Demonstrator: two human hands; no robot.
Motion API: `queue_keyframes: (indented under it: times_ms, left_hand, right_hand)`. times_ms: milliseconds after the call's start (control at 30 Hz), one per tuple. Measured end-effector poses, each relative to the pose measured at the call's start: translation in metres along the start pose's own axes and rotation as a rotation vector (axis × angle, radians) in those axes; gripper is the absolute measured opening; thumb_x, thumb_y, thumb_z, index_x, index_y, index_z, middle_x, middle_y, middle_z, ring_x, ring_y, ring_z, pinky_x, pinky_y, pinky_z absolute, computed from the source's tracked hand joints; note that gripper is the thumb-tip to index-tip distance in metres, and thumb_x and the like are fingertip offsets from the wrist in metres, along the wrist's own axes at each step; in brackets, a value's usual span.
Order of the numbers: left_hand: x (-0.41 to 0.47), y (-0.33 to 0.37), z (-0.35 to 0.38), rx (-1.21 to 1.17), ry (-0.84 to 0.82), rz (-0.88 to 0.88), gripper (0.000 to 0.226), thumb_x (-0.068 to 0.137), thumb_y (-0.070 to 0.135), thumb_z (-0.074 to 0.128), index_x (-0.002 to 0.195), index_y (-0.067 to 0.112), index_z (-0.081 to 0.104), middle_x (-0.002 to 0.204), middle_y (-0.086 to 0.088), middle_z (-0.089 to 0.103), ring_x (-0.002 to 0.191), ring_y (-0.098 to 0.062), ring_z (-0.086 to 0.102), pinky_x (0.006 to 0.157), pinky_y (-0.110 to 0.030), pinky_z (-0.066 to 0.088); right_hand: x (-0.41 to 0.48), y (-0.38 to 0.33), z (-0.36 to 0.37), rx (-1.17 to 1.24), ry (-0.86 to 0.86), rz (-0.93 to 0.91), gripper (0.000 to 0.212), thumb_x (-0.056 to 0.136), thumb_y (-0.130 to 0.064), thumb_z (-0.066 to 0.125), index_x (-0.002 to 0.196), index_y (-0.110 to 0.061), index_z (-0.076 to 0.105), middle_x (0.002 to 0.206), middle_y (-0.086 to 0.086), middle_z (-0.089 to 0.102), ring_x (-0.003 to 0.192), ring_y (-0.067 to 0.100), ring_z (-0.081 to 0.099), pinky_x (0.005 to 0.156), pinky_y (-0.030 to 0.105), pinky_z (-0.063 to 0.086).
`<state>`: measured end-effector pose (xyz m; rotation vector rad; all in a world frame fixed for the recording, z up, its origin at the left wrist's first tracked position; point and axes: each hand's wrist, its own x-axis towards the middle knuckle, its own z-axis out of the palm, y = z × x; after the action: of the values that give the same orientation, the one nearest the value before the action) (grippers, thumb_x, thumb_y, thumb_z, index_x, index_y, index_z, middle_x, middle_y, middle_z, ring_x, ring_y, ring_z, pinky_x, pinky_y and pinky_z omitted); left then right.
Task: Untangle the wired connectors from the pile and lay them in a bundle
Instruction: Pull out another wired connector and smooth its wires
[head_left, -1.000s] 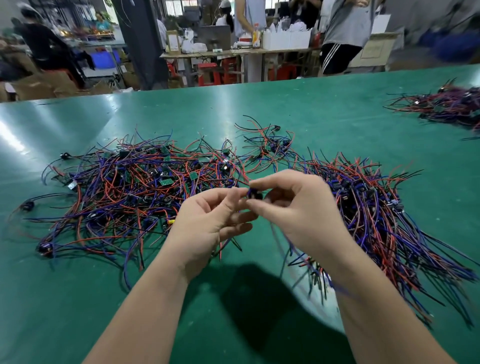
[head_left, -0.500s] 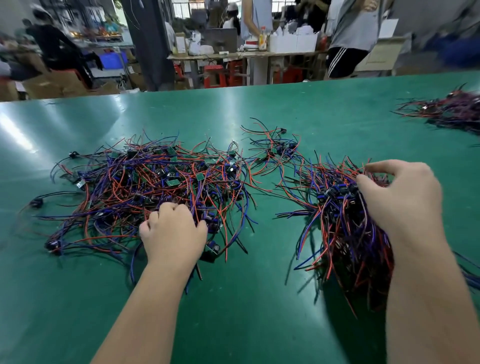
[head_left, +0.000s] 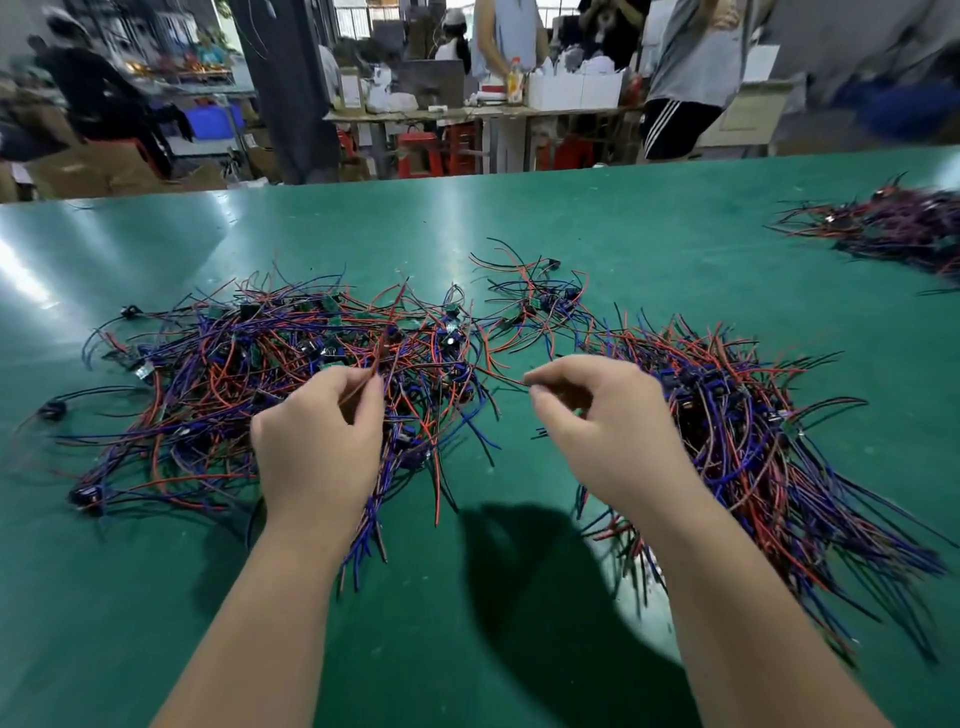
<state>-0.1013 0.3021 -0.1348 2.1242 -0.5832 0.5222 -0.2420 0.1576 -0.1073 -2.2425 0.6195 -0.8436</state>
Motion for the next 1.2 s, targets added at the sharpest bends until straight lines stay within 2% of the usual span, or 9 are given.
queue_keyframes:
  times_ms: [167,267,400,533,667,733,867,1067,1200]
  left_hand:
    - [-0.008,0.019,0.006,-0.518,-0.112,0.135,0.008,0.084,0.020,0.073,0.088,0.027,0.072,0.081,0.017,0.071,0.076,0.000,0.067,0.074,-0.014,0.050]
    - [-0.015,0.031,0.007,-0.743,-0.182,0.109,0.008,0.083,0.022,0.071,0.085,0.029,0.071,0.084,0.011,0.074,0.079,-0.007,0.069,0.075,-0.018,0.052]
    - [-0.016,0.039,0.006,-0.943,-0.150,0.005,0.006,0.082,0.024,0.067,0.087,0.021,0.069,0.086,0.007,0.075,0.083,-0.009,0.070,0.077,-0.018,0.052]
    - [-0.013,0.037,0.007,-1.034,-0.083,-0.094,0.006,0.087,0.012,0.063,0.091,0.014,0.068,0.091,-0.001,0.074,0.089,-0.017,0.071,0.081,-0.023,0.053]
    - [-0.006,0.036,0.006,-1.197,-0.045,-0.192,0.012,0.093,0.001,0.054,0.092,0.009,0.063,0.092,-0.003,0.072,0.094,-0.021,0.068,0.090,-0.029,0.051]
    - [-0.003,0.035,0.005,-1.256,-0.064,-0.215,0.013,0.094,0.001,0.051,0.092,0.009,0.062,0.092,-0.003,0.072,0.095,-0.019,0.068,0.092,-0.030,0.051]
    - [-0.005,0.039,0.002,-1.373,-0.206,-0.277,0.009,0.089,0.012,0.053,0.091,0.010,0.061,0.092,-0.002,0.074,0.096,-0.016,0.069,0.085,-0.026,0.054]
    - [-0.019,0.043,0.006,-1.169,-0.382,-0.148,0.011,0.074,0.018,0.067,0.081,0.017,0.076,0.098,0.001,0.073,0.094,-0.012,0.068,0.087,-0.030,0.054]
    - [-0.020,0.044,0.007,-1.024,-0.348,-0.092,0.018,0.079,0.030,0.065,0.093,0.020,0.072,0.097,0.009,0.067,0.094,-0.005,0.064,0.082,-0.023,0.052]
  right_hand:
    - [-0.004,-0.007,0.017,0.288,-0.323,0.135,0.015,0.093,-0.024,0.056,0.093,-0.027,0.070,0.086,0.003,0.073,0.071,0.015,0.068,0.063,0.029,0.050]
    - [-0.006,-0.010,0.024,0.582,-0.345,0.201,0.019,0.093,-0.017,0.058,0.091,-0.033,0.068,0.086,0.000,0.072,0.067,0.009,0.065,0.056,0.020,0.047]
    - [-0.003,-0.003,0.027,0.382,-0.253,0.142,0.016,0.083,-0.014,0.070,0.093,-0.026,0.072,0.082,0.003,0.073,0.064,0.012,0.056,0.062,0.032,0.048]
    - [-0.005,-0.002,0.022,0.327,-0.412,0.161,0.007,0.085,-0.020,0.069,0.082,-0.023,0.074,0.069,0.006,0.073,0.045,0.015,0.055,0.046,0.021,0.040]
    - [-0.010,-0.007,0.016,0.485,-0.751,0.295,0.014,0.093,-0.017,0.059,0.093,-0.009,0.071,0.093,0.013,0.073,0.033,0.011,0.051,0.029,0.014,0.029]
    - [-0.011,-0.011,0.013,0.572,-0.803,0.325,0.017,0.095,-0.013,0.054,0.101,-0.004,0.067,0.096,0.012,0.073,0.031,0.007,0.049,0.028,0.013,0.029]
    - [-0.012,-0.015,0.013,0.685,-0.790,0.353,0.022,0.095,-0.013,0.052,0.114,-0.005,0.062,0.095,0.012,0.072,0.030,0.006,0.045,0.028,0.012,0.026]
    - [-0.012,-0.018,0.024,0.810,-0.559,0.328,0.004,0.078,-0.009,0.071,0.081,-0.008,0.070,0.058,-0.003,0.061,0.042,0.006,0.034,0.039,0.014,0.028]
    - [-0.010,-0.017,0.026,0.928,-0.490,0.420,0.011,0.064,-0.014,0.076,0.072,-0.010,0.070,0.059,-0.003,0.064,0.047,0.007,0.048,0.045,0.014,0.037]
